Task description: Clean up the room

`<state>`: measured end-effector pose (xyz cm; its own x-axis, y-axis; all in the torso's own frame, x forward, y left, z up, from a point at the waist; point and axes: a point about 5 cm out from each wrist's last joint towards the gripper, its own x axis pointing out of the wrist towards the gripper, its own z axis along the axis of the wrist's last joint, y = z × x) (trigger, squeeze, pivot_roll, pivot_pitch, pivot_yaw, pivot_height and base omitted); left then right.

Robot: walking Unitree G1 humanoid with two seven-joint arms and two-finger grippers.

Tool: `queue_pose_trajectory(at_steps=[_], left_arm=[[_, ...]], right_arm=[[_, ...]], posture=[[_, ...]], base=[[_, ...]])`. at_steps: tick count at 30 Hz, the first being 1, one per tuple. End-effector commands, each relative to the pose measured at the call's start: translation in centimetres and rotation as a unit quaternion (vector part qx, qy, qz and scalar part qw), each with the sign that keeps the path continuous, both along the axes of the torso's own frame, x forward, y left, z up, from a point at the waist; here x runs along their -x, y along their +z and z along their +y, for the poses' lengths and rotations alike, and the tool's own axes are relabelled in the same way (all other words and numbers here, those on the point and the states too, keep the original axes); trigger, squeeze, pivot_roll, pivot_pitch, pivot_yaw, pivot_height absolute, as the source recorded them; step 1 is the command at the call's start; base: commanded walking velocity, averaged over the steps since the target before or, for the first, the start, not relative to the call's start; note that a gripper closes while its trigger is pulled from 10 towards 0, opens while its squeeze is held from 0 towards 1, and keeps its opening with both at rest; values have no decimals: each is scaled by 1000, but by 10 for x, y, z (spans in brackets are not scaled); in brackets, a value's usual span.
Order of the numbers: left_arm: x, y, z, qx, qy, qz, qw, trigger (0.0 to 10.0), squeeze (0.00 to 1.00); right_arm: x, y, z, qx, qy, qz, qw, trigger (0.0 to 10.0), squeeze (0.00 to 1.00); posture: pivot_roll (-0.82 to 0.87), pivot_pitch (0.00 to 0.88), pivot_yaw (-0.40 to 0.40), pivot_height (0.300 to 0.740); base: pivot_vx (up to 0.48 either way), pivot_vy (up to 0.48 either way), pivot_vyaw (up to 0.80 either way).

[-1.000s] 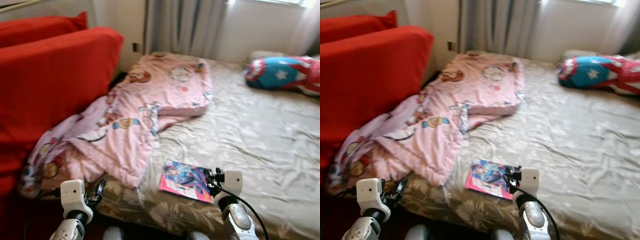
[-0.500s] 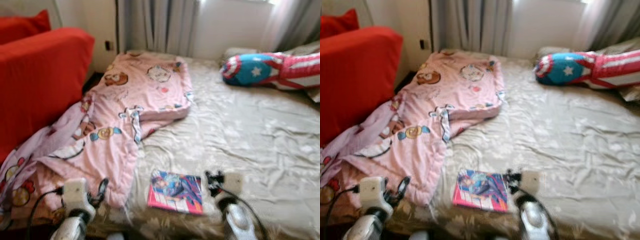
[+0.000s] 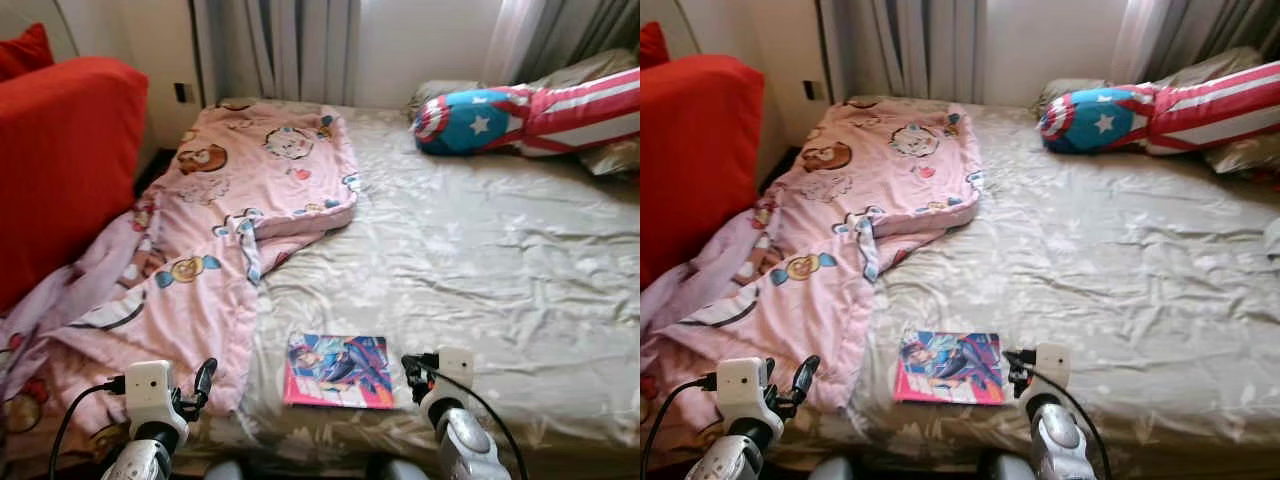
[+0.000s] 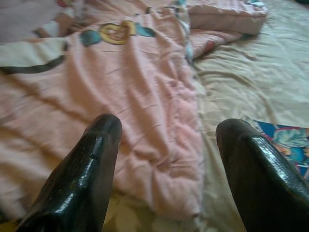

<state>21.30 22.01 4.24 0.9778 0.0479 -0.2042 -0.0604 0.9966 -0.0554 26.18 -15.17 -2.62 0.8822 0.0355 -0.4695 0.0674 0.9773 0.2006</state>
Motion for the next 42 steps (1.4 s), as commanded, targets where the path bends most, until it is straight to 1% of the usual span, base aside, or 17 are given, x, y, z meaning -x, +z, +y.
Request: queue_pose_trajectory(at_steps=[1, 5, 8, 9, 12, 13, 14, 15, 19, 20, 21, 23, 26, 28, 38, 40, 42], left_arm=[[2, 3, -2, -4, -9, 3, 1000, 10000, 0], [11, 5, 0, -9, -13, 10, 1000, 10000, 0], [14, 6, 1, -11, -15, 12, 1000, 10000, 0], [17, 7, 3, -15, -16, 15, 1000, 10000, 0], [21, 9, 5, -18, -16, 19, 1000, 10000, 0], [21, 9, 5, -18, -16, 19, 1000, 10000, 0], [24, 10, 6, -20, -16, 24, 999, 10000, 0], [28, 11, 7, -21, -16, 29, 999, 10000, 0], [33, 11, 8, -23, -16, 34, 999, 10000, 0], [37, 12, 8, -24, -16, 38, 999, 10000, 0], [41, 13, 9, -24, -16, 42, 999, 10000, 0], [45, 13, 9, -25, -17, 47, 998, 10000, 0], [50, 13, 9, -26, -15, 54, 998, 10000, 0], [55, 13, 9, -28, -17, 61, 998, 10000, 0], [67, 15, 8, -39, -32, 80, 996, 10000, 0], [68, 16, 9, -39, -34, 80, 995, 10000, 0], [72, 17, 10, -40, -33, 83, 995, 10000, 0]], right_arm=[[2, -5, 0, -14, -20, 24, 999, 10000, 1000], [4, -9, 3, -31, -48, 48, 997, 10000, 1000], [3, -9, 3, -34, -52, 52, 997, 10000, 1000], [2, -9, 2, -49, -70, 56, 995, 10000, 0], [0, -9, 0, -80, -105, 62, 989, 10000, 0], [0, -9, 0, -80, -105, 62, 989, 10000, 0], [-2, -7, -2, -97, -123, 64, 986, 10000, 0], [-3, -7, -2, -89, -115, 67, 987, 10000, 0], [-3, -8, -3, -91, -112, 74, 987, 10000, 0], [-4, -7, -4, -129, -133, 76, 980, 10000, 0], [-5, -7, -4, -152, -139, 85, 975, 10000, 0], [-5, -8, -4, -153, -136, 89, 975, 10000, 0], [-4, -9, -3, -186, -151, 99, 966, 10000, 0], [-3, -11, -2, -215, -174, 105, 955, 10000, 0], [-7, -8, 0, -254, -209, 98, 939, 10000, 0], [-8, -6, -2, -267, -221, 92, 934, 10000, 0], [-14, -1, -4, -301, -244, 72, 919, 10000, 0]], posture=[[121, 65, -70, 618], [137, 91, -56, 618], [144, 106, -49, 618], [152, 118, -46, 618], [161, 129, -42, 618], [161, 129, -42, 618], [169, 137, -40, 618], [176, 151, -35, 618], [178, 160, -32, 618], [182, 171, -31, 618], [184, 179, -31, 618], [188, 188, -30, 618], [195, 200, -26, 618], [203, 215, -18, 618], [216, 242, -6, 618], [216, 242, -6, 618], [218, 247, -7, 618]], base=[[0, 0, 0], [0, 0, 0], [0, 0, 0], [0, 0, 0], [0, 0, 0], [0, 0, 0], [0, 0, 0], [0, 0, 0], [0, 0, 0], [0, 0, 0], [0, 0, 0], [0, 0, 0], [0, 0, 0], [0, 0, 0], [0, 0, 0], [0, 0, 0], [0, 0, 0]])
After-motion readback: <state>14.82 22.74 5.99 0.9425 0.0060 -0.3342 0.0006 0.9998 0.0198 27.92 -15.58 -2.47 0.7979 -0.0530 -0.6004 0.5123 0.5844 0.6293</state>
